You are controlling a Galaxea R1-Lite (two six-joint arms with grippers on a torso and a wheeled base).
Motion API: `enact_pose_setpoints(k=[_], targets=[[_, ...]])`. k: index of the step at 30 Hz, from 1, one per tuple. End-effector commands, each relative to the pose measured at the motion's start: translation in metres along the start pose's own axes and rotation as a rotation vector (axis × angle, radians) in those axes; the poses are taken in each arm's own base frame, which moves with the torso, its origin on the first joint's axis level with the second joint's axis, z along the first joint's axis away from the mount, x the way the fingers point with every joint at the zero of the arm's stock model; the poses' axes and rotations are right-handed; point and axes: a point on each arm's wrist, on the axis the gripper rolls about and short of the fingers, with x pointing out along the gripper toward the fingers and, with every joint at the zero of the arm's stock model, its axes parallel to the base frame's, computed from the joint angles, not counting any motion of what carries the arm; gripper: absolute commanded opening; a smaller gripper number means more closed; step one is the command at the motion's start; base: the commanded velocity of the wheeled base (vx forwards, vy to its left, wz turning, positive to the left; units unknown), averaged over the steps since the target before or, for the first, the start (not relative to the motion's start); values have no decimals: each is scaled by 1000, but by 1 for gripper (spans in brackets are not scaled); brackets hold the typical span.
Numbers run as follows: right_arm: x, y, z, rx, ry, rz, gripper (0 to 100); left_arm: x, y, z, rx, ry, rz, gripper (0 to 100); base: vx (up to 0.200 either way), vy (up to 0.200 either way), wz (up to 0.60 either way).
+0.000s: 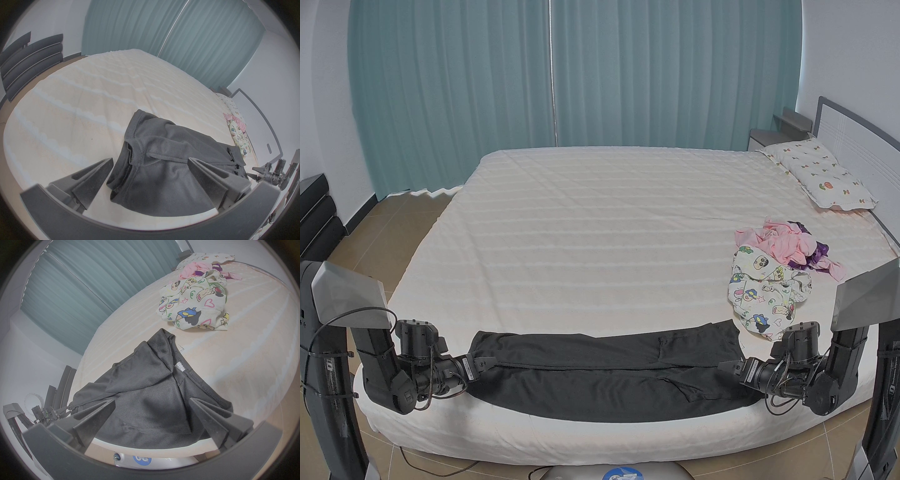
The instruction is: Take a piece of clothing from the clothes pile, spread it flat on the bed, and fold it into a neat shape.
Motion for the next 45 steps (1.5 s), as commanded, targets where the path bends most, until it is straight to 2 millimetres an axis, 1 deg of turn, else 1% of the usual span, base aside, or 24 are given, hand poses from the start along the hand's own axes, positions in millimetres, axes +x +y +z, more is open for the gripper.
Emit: enact_pose_setpoints(k=[1, 2, 3, 13, 21, 29, 31, 33, 39, 45], targets=[[1, 0, -1, -1, 6, -2, 100, 5, 6, -10, -4, 30, 16, 100, 0, 0, 0], [1, 0, -1, -1, 6, -2, 100, 5, 7, -11, -3, 32, 18, 100, 0, 0, 0], [1, 0, -1, -1, 6, -2, 100, 4, 7, -12, 3, 37, 22, 0, 0, 0, 0], [1, 0, -1, -1, 4, -1, 100, -4, 17, -20, 29, 71, 56, 0, 0, 0, 0], [1, -1, -1, 0, 4, -4, 100, -17, 22, -29, 82, 113, 88, 0, 0, 0, 0], [0, -1, -1, 0, 4, -4, 100, -24, 22, -25, 91, 93, 128, 0, 0, 0, 0], [0, -1, -1, 0, 4, -4, 100, -29, 21, -26, 92, 95, 130, 0, 0, 0, 0], [0, -1, -1, 0, 4, -4, 100, -35, 19, -28, 98, 104, 131, 0, 0, 0, 0], [0, -1, -1, 0, 5, -5, 100, -41, 21, -37, 150, 151, 139, 0, 0, 0, 0], [0, -1, -2, 1, 6, -5, 100, -42, 21, -39, 167, 164, 139, 0, 0, 0, 0]])
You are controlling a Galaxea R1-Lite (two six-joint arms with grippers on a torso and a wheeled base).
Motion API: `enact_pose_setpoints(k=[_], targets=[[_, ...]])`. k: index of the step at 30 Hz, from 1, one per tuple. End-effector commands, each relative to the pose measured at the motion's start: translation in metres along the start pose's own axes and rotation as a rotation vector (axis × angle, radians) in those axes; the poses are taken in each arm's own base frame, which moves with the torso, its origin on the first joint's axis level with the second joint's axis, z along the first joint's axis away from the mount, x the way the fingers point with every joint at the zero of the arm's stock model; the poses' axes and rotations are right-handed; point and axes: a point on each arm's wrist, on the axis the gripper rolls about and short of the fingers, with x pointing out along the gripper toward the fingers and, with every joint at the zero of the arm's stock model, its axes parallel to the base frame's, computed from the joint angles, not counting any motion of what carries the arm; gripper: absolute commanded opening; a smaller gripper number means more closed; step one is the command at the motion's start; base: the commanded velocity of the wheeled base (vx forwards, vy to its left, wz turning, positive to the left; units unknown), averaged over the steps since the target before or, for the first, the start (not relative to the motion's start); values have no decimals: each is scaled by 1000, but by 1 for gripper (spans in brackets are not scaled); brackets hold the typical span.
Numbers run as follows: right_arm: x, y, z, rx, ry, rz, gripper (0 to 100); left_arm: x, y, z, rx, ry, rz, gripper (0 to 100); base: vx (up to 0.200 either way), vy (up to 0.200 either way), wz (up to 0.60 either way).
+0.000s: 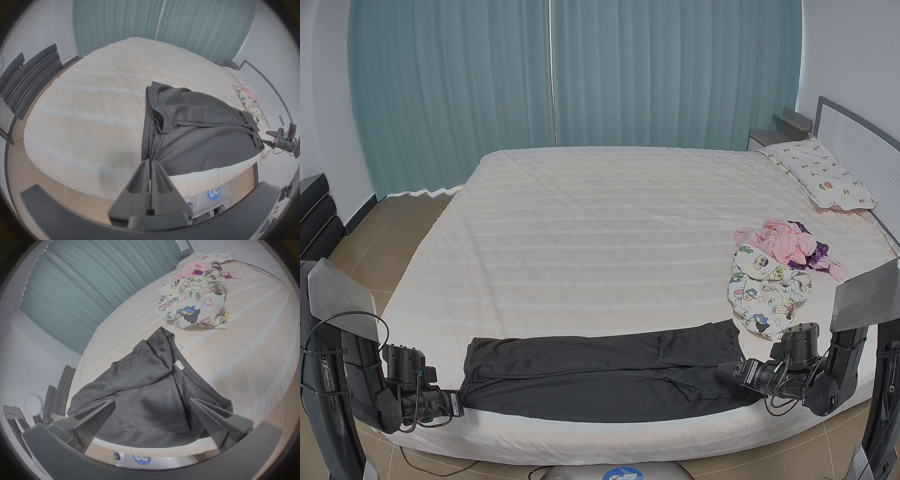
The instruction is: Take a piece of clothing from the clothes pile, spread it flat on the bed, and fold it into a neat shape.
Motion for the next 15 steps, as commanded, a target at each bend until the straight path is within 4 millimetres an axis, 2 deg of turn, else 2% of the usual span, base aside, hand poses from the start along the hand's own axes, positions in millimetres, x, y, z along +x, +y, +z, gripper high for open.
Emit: enact_pose_setpoints(k=[1, 2, 3, 12, 15], targets=[[0, 0, 0, 0, 2, -1, 100, 0, 0, -2, 0, 8, 1, 0, 0, 0, 0], [0, 0, 0, 0, 2, -1, 100, 0, 0, -2, 2, 11, 2, 0, 0, 0, 0], [0, 0, 0, 0, 1, 0, 100, 0, 0, -2, 2, 11, 2, 100, 0, 0, 0], [0, 0, 0, 0, 1, 0, 100, 2, 4, 9, -36, -39, 1, 100, 0, 0, 0], [1, 0, 0, 0, 1, 0, 100, -4, -1, 28, -132, -129, -25, 100, 0, 0, 0]])
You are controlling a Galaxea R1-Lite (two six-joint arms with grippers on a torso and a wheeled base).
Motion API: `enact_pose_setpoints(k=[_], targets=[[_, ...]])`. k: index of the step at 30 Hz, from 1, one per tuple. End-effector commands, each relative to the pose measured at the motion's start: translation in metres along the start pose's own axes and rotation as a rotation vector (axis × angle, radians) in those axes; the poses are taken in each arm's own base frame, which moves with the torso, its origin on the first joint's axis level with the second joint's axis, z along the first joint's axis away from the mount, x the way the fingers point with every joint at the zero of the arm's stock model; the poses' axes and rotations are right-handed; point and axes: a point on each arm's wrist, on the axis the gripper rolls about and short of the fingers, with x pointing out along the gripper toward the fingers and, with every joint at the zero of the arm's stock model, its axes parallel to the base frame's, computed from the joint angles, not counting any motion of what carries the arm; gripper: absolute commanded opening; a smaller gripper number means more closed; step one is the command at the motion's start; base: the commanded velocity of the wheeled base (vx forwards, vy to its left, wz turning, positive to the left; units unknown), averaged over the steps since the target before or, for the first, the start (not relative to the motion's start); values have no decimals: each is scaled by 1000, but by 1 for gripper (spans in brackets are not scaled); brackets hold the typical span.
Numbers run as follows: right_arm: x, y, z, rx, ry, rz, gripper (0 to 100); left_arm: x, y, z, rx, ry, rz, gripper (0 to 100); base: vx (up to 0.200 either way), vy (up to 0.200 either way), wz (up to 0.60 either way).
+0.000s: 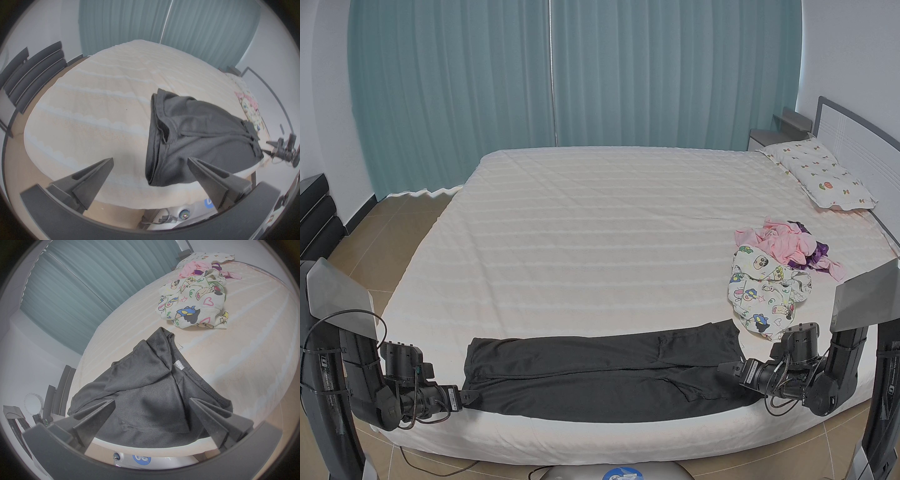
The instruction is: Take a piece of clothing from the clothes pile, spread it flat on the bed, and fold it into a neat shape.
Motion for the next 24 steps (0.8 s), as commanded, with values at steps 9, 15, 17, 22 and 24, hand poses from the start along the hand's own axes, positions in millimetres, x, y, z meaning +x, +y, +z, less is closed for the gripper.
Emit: enact_pose_setpoints(k=[9, 15, 17, 22, 24], targets=[[1, 0, 0, 1, 1, 0, 100, 10, -48, 47, -363, -126, -70, 100, 0, 0, 0], [3, -2, -2, 1, 7, -4, 100, 18, -52, 38, -409, -75, -29, 100, 0, 0, 0], [3, -2, -2, 0, 5, -3, 100, 21, -51, 37, -409, -66, -22, 100, 0, 0, 0], [3, -2, -2, 1, 6, -3, 100, 35, -50, 39, -412, -75, -3, 100, 0, 0, 0], [4, -2, -3, 1, 7, -4, 100, 37, -48, 39, -415, -87, 21, 0, 0, 0, 0]])
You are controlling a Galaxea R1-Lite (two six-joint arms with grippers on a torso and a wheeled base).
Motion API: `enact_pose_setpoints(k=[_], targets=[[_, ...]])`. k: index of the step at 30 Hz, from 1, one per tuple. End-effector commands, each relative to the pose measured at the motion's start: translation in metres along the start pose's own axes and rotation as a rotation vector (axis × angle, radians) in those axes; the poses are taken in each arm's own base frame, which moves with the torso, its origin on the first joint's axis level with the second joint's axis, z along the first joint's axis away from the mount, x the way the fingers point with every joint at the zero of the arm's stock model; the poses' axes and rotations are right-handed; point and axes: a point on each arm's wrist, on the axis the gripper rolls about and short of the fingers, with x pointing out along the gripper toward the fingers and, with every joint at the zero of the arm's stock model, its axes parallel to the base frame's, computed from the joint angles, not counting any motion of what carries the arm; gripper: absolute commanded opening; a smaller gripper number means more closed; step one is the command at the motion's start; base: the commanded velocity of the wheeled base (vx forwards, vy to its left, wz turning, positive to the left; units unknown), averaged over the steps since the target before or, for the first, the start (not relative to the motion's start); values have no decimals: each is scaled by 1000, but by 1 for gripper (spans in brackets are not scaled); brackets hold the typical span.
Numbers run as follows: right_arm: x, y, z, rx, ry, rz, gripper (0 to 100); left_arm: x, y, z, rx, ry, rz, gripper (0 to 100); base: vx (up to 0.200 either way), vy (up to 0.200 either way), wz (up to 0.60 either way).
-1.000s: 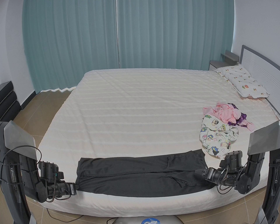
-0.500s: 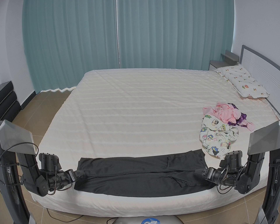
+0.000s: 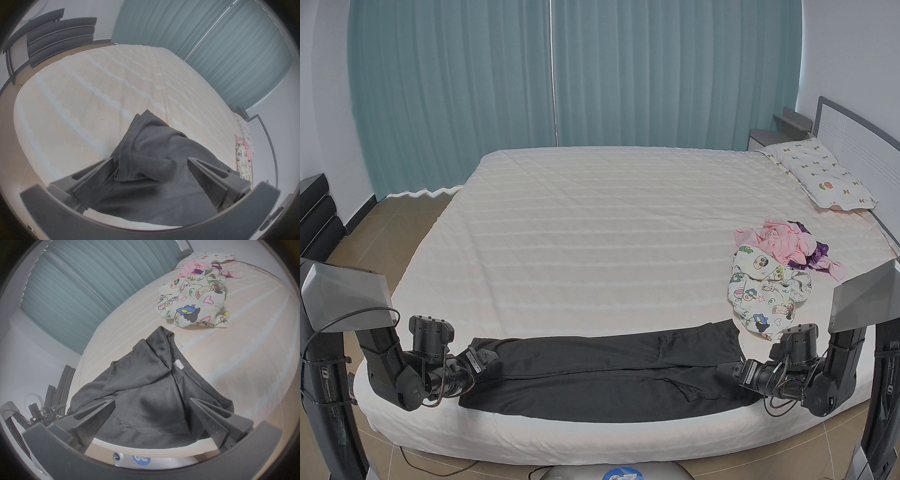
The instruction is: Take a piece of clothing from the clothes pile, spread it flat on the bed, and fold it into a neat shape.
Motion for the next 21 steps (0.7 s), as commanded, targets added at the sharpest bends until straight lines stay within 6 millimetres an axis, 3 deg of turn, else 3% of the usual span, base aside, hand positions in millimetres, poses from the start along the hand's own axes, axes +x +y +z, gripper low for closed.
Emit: enact_pose_setpoints(k=[1, 13, 18, 21], targets=[[1, -1, -1, 1, 6, -3, 100, 11, 3, -1, -4, -10, 33, 0, 0, 0, 0], [1, -1, -1, 0, 3, -2, 100, 16, -4, 14, -14, -158, 73, 0, 0, 0, 0], [1, -1, -1, 0, 3, -2, 100, 13, -14, 25, -67, -259, -27, 0, 0, 0, 0], [1, -1, -1, 0, 6, -2, 100, 10, -9, 19, -57, -256, -27, 0, 0, 0, 0]])
